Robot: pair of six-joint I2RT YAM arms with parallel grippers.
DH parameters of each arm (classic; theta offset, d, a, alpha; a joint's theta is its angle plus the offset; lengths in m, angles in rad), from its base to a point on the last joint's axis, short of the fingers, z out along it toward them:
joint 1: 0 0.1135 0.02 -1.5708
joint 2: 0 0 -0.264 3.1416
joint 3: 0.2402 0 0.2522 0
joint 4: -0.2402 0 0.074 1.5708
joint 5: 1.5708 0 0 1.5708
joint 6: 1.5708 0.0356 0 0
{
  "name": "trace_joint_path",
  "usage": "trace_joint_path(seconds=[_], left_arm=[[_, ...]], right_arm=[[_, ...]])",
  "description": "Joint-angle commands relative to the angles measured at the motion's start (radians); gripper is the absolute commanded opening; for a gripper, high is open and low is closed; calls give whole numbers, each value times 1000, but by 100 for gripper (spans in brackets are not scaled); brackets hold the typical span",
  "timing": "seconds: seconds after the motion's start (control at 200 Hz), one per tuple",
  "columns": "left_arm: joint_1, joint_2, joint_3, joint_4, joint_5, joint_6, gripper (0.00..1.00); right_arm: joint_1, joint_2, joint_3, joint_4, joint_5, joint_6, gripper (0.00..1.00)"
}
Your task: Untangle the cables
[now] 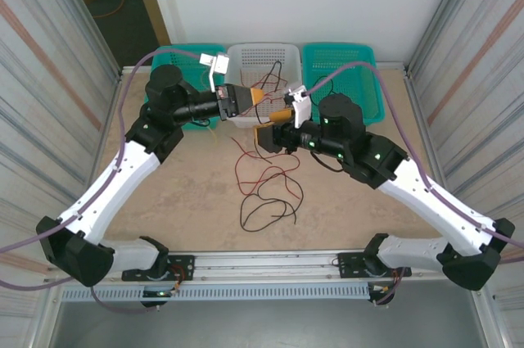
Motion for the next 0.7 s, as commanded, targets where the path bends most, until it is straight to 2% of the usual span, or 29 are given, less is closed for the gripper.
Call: trace_joint_path(seconds=[0.0, 0.04, 0.105, 0.165, 0.266, 0.381, 0.501, 0.546, 0.581, 0.601, 0.621, 0.656, 0.697], left_arm=[[6, -19, 13, 58, 51, -39, 0], [8, -22, 8, 68, 53, -45, 0], [8, -23, 6, 76, 66, -43, 0], [8, -29, 7, 67, 64, -33, 0], [9, -38, 6, 57, 64, -17, 0], [12, -52, 6, 15, 28, 24, 0], [12, -69, 3, -33, -31, 78, 0], [12, -76, 7, -74, -74, 108, 13], [12, -85, 9, -109, -118, 129, 31], [12, -89, 9, -131, -144, 147, 46], [12, -95, 9, -153, -170, 164, 55], [12, -108, 8, -181, -204, 194, 63], [12, -124, 0, -200, -237, 220, 68]], right_arm=[[6, 30, 41, 2, -4, -36, 60], [6, 46, 51, -4, 1, -36, 57], [6, 70, 67, -21, 11, -36, 43], [5, 80, 70, -28, 20, -33, 36], [4, 77, 58, -20, 38, -31, 16], [-8, 71, 55, -28, 27, -25, 0], [-31, 47, 36, -18, 33, -6, 0], [-48, 35, 25, -11, 37, 5, 0], [-65, 26, 20, -7, 36, 13, 0], [-74, 22, 18, -6, 37, 19, 0], [-89, 20, 20, -6, 38, 25, 0], [-113, 18, 26, -13, 42, 34, 0], [-146, 21, 42, -28, 43, 41, 0]])
